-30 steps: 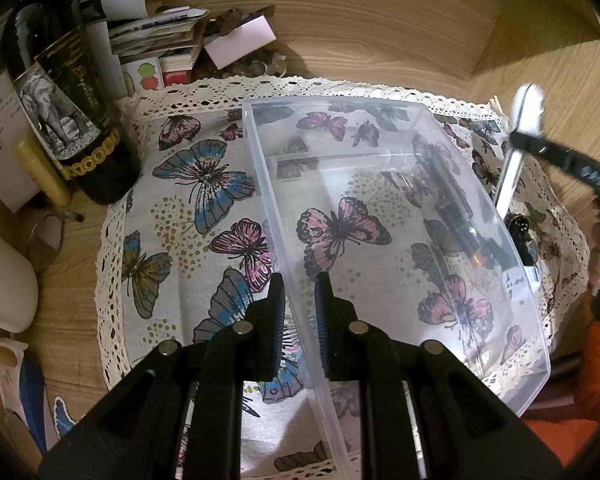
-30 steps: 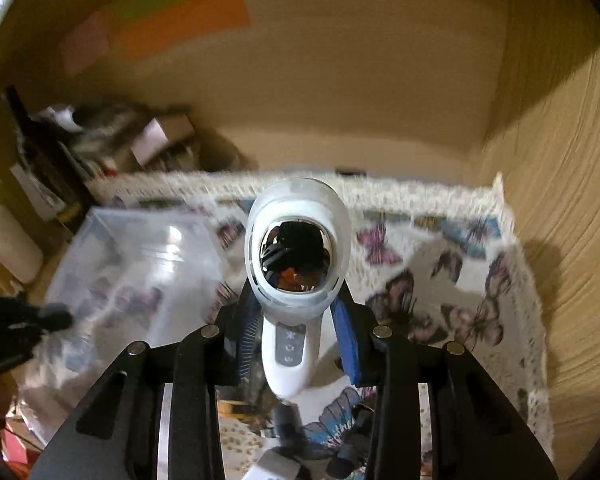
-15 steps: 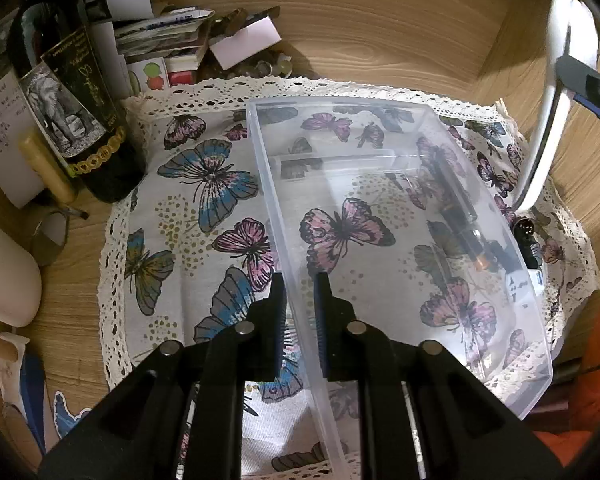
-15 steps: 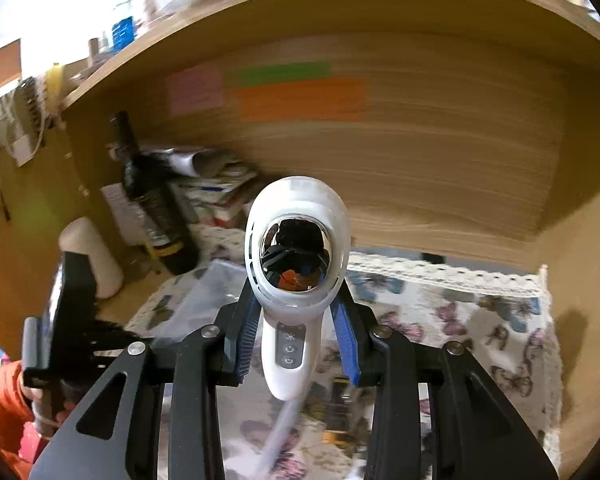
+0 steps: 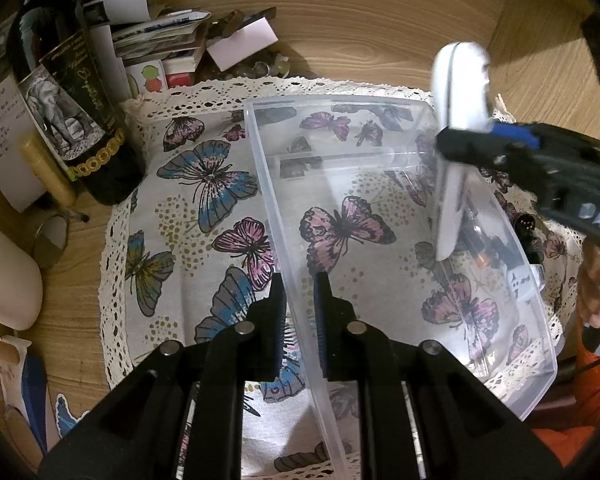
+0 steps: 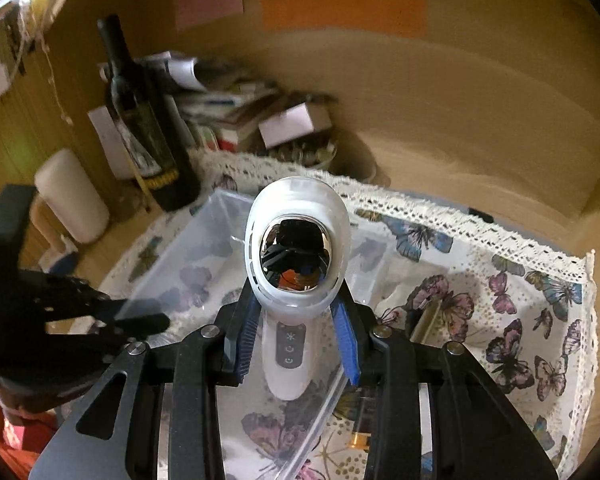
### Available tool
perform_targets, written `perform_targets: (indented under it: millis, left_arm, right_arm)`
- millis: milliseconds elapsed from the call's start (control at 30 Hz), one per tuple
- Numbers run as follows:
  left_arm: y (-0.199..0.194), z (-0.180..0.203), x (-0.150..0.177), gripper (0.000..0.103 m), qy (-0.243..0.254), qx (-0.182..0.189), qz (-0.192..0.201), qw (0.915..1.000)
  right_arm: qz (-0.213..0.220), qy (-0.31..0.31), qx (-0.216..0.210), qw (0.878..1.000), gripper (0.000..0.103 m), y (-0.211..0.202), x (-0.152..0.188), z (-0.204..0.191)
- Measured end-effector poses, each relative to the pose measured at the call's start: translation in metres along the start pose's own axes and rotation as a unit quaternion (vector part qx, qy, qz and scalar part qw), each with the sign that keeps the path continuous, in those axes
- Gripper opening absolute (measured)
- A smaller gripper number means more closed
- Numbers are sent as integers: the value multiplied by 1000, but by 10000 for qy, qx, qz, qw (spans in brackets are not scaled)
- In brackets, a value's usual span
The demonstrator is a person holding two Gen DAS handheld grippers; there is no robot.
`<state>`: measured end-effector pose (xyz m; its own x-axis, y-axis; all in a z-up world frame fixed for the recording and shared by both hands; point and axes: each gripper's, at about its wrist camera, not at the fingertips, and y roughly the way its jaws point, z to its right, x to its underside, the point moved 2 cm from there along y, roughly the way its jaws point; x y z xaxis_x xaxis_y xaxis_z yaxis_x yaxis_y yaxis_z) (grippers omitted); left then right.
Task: Organize rigid objects
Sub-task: 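Carry the white device into the clear box and open the right tool, then lower the right tool onto a small black part and close it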
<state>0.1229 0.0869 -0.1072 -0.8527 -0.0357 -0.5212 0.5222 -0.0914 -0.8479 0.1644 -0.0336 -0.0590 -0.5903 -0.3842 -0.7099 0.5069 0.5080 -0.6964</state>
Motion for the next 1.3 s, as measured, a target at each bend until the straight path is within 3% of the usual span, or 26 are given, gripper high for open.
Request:
perform_targets:
  millis: [333, 567, 800, 1033, 1300]
  left_arm:
    - [-1, -1, 0, 15, 16, 54, 21, 10000]
    - [-1, 0, 0, 15, 23, 56, 18, 10000]
    - [-1, 0, 0, 15, 24, 55, 19, 10000]
    - [-1, 1, 0, 15, 33, 29, 9, 10000]
    - [0, 1, 0, 15, 80, -2, 10, 10000]
  right_arm:
    - [-536, -167, 72, 9984, 32, 31, 3, 0]
    - [-680, -110, 2, 9976, 33, 40, 7, 3]
    - [-463, -191, 91, 9987, 35, 27, 7, 2]
    - [17, -150, 227, 9996, 38, -9, 4, 6]
    - [535, 151, 697, 9960, 46, -57, 17, 33]
